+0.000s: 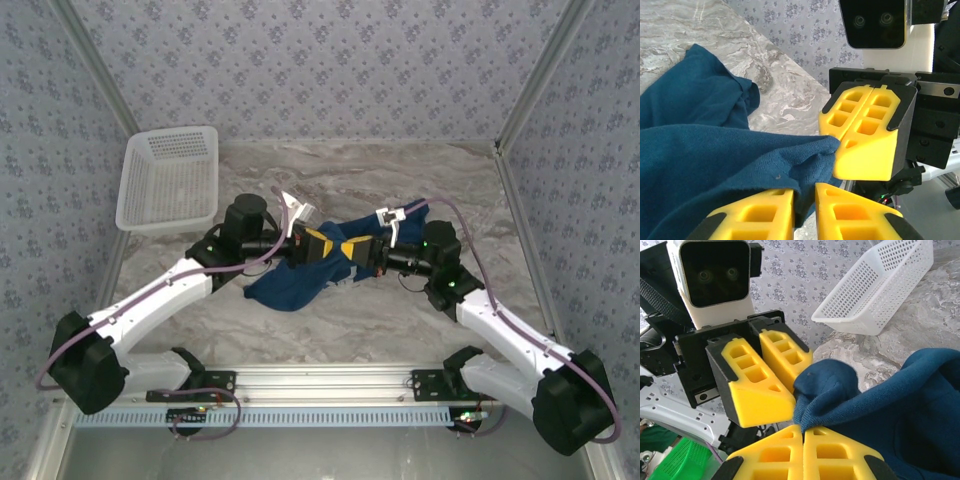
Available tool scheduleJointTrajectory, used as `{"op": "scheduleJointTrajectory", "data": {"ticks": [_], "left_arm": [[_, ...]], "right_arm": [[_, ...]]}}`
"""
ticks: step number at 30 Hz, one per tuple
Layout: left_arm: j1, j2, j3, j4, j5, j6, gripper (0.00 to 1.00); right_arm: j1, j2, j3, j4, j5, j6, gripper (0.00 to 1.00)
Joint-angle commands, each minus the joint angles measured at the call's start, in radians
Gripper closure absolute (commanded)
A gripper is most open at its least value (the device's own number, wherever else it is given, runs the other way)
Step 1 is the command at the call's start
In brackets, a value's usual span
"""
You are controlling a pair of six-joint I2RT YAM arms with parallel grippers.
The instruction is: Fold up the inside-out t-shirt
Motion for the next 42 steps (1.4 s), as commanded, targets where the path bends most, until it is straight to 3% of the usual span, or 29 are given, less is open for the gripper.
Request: {"op": "scheduleJointTrajectory", "data": {"ticks": [1, 4, 7, 11, 16, 19, 29, 32, 37, 38, 39, 42], "left_arm": [[-0.006, -0.009, 0.045, 0.033, 0.033, 0.005, 0.92], [-0.005, -0.04, 0.053, 0.025, 0.032, -0.005, 0.97], [-0.008, -0.062, 0.081, -0.027, 0.019, -0.035, 1.0], [-0.017, -0.07, 0.123, -0.128, -0.015, -0.07, 1.0], [-0.038, -0.06, 0.19, -0.257, -0.056, -0.083, 1.0], [-0.046, -0.046, 0.22, -0.311, -0.025, -0.078, 1.0], [-0.049, -0.033, 0.232, -0.336, 0.009, -0.071, 1.0], [-0.049, -0.026, 0.235, -0.336, 0.013, -0.068, 1.0], [-0.047, -0.027, 0.247, -0.354, -0.022, -0.04, 1.0], [-0.045, -0.036, 0.247, -0.36, -0.045, -0.03, 1.0], [-0.044, -0.05, 0.243, -0.36, -0.075, -0.016, 0.96], [-0.043, -0.112, 0.206, -0.352, -0.199, 0.067, 0.66]], "right_arm": [[0.006, -0.022, 0.001, -0.054, 0.027, -0.056, 1.0], [0.005, -0.043, 0.018, -0.189, 0.115, -0.122, 0.98], [0.027, -0.081, 0.083, -0.445, 0.349, -0.253, 0.83], [0.108, -0.121, 0.149, -0.595, 0.508, -0.42, 0.7], [0.174, -0.14, 0.173, -0.608, 0.453, -0.562, 0.53], [0.189, -0.125, 0.18, -0.553, 0.386, -0.608, 0.43], [0.187, -0.017, 0.238, -0.417, 0.235, -0.7, 0.38], [0.186, 0.019, 0.26, -0.411, 0.215, -0.702, 0.45], [0.168, 0.022, 0.25, -0.463, 0.22, -0.709, 0.98], [0.161, 0.016, 0.241, -0.467, 0.221, -0.704, 1.0], [0.151, 0.01, 0.226, -0.467, 0.224, -0.691, 1.0], [0.121, -0.013, 0.193, -0.43, 0.213, -0.621, 1.0]]}}
